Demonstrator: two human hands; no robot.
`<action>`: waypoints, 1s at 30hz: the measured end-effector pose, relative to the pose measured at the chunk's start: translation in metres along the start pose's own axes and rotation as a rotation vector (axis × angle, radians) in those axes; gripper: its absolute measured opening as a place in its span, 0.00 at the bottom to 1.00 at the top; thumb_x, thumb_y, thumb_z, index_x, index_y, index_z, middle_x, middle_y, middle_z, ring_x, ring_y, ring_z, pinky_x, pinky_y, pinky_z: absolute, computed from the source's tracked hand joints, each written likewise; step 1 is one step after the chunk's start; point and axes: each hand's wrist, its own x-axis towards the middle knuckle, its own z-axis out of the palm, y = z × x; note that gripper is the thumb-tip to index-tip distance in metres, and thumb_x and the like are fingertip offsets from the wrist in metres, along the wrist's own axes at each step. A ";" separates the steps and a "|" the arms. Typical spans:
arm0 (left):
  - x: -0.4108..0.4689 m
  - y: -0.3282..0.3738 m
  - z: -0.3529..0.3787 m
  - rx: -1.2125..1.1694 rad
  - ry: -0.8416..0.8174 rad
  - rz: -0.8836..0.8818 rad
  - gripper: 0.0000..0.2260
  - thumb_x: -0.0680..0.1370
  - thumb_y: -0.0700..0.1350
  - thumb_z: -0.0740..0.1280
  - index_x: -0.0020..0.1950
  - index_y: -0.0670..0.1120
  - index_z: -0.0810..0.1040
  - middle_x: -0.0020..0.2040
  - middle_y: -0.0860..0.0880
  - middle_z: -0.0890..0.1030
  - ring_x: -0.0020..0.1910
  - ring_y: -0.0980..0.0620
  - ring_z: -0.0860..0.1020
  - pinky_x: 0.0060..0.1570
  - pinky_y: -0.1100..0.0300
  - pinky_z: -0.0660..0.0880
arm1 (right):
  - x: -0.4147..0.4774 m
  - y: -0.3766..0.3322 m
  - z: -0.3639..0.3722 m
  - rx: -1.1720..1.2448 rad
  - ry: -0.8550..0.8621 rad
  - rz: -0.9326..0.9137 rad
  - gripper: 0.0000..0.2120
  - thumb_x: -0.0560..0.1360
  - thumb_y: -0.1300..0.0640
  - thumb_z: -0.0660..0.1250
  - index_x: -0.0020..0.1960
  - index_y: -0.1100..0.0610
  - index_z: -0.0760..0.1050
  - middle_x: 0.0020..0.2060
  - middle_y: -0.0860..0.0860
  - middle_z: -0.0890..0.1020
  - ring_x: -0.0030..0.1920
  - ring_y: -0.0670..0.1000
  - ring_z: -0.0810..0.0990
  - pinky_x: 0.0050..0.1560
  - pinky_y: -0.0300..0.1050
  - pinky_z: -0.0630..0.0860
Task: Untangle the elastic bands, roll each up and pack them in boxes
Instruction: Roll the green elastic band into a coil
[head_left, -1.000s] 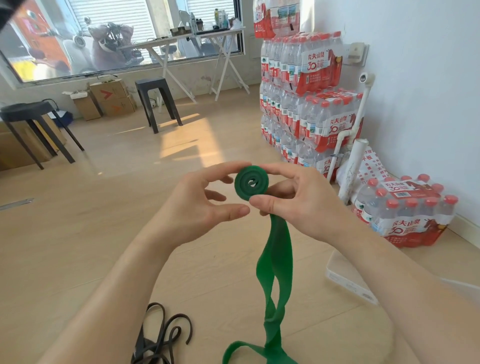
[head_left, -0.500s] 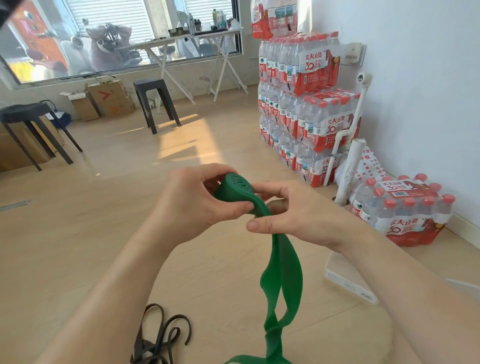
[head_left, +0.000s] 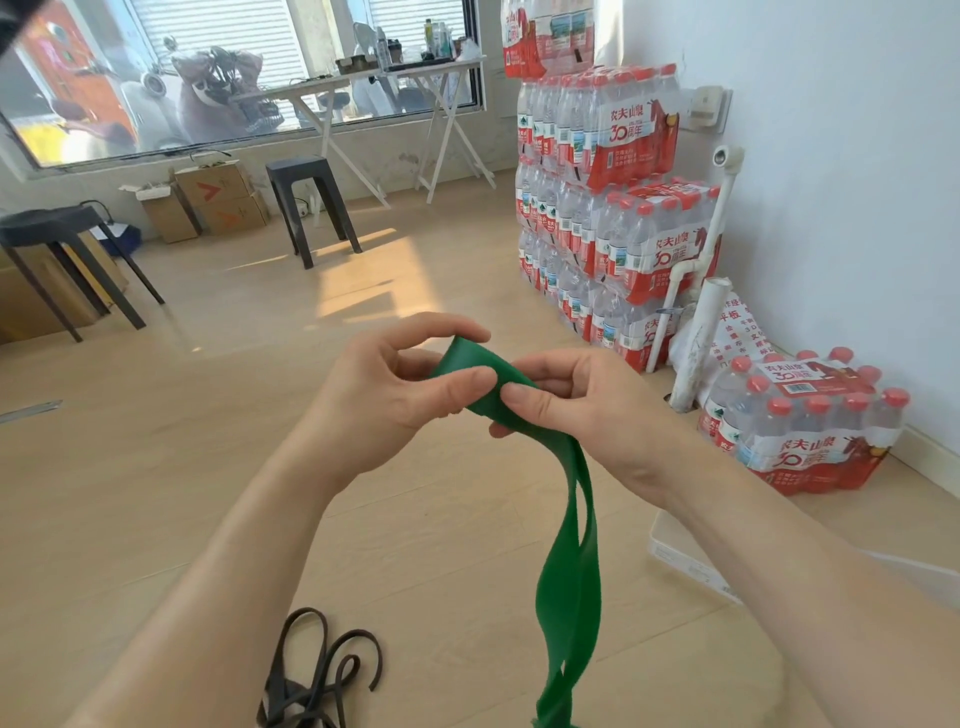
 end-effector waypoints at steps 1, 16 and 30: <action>0.000 0.001 0.000 -0.007 -0.013 -0.004 0.15 0.67 0.50 0.72 0.53 0.52 0.79 0.42 0.43 0.85 0.38 0.50 0.80 0.44 0.58 0.78 | 0.001 0.001 0.000 0.041 0.014 0.006 0.18 0.70 0.58 0.70 0.57 0.65 0.79 0.47 0.60 0.85 0.45 0.57 0.85 0.52 0.46 0.81; -0.001 0.001 0.001 0.236 -0.038 0.066 0.22 0.61 0.50 0.76 0.54 0.49 0.81 0.45 0.47 0.84 0.46 0.47 0.82 0.51 0.46 0.78 | 0.005 -0.001 -0.015 0.201 -0.229 0.187 0.15 0.73 0.63 0.64 0.57 0.67 0.78 0.34 0.52 0.81 0.35 0.50 0.78 0.47 0.47 0.70; -0.001 0.004 -0.006 0.020 -0.030 0.003 0.21 0.55 0.46 0.80 0.47 0.48 0.84 0.42 0.43 0.85 0.43 0.44 0.83 0.47 0.51 0.81 | 0.007 0.006 -0.011 0.132 -0.199 0.146 0.12 0.71 0.56 0.68 0.51 0.61 0.82 0.35 0.54 0.83 0.39 0.50 0.81 0.43 0.44 0.74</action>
